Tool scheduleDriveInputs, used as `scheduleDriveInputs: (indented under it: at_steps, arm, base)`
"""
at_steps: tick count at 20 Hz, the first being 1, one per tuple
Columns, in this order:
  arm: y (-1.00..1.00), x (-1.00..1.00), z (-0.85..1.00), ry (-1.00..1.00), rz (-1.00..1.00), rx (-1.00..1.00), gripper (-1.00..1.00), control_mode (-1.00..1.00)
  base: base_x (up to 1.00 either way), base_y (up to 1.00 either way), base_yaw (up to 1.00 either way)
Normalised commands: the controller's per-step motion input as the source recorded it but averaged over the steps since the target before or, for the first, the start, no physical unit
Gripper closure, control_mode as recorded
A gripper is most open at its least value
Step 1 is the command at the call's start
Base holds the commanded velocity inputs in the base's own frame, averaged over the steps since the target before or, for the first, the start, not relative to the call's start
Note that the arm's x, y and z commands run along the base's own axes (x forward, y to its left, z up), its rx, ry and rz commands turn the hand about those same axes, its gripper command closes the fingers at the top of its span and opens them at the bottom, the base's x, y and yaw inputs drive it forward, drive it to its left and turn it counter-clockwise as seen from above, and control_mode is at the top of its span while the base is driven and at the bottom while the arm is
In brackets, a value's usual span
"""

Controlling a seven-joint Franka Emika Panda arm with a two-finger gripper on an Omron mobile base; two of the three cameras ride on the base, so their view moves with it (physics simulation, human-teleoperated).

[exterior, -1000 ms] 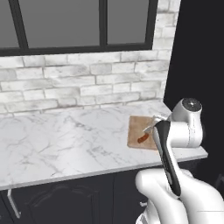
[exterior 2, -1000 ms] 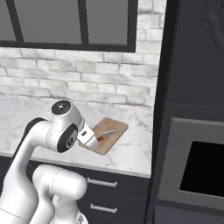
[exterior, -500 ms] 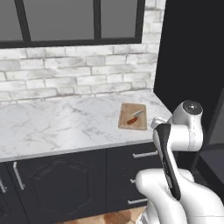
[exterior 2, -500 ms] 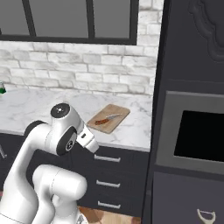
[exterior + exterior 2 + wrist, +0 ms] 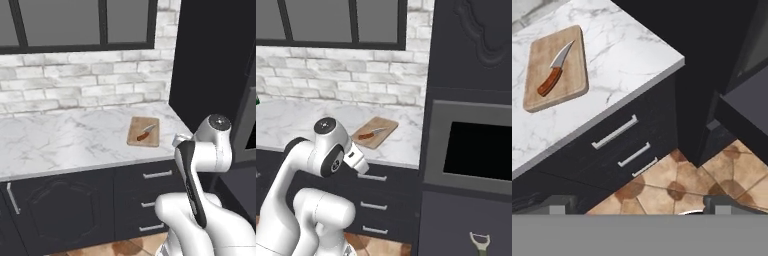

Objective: Open the drawer on the right and place the cutting tools on the cutting board.

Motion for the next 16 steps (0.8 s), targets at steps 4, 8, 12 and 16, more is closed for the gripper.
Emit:
scheduleDriveInputs:
  at_steps: [4, 8, 12, 16]
  arm:
    - [0.0, 0.0, 0.0, 0.0, 0.0, 0.0, -1.0, 1.0]
    - [0.0, 0.0, 0.0, 0.0, 0.0, 0.0, -1.0, 1.0]
    - [0.0, 0.0, 0.0, 0.0, 0.0, 0.0, -1.0, 1.0]
    - [0.0, 0.0, 0.0, 0.0, 0.0, 0.0, -1.0, 1.0]
  base:
    - [-0.08, -0.58, -0.03]
    - [-0.55, -0.61, -0.03]
    - [-0.27, -0.38, -0.02]
    - [-0.05, -0.34, -0.06]
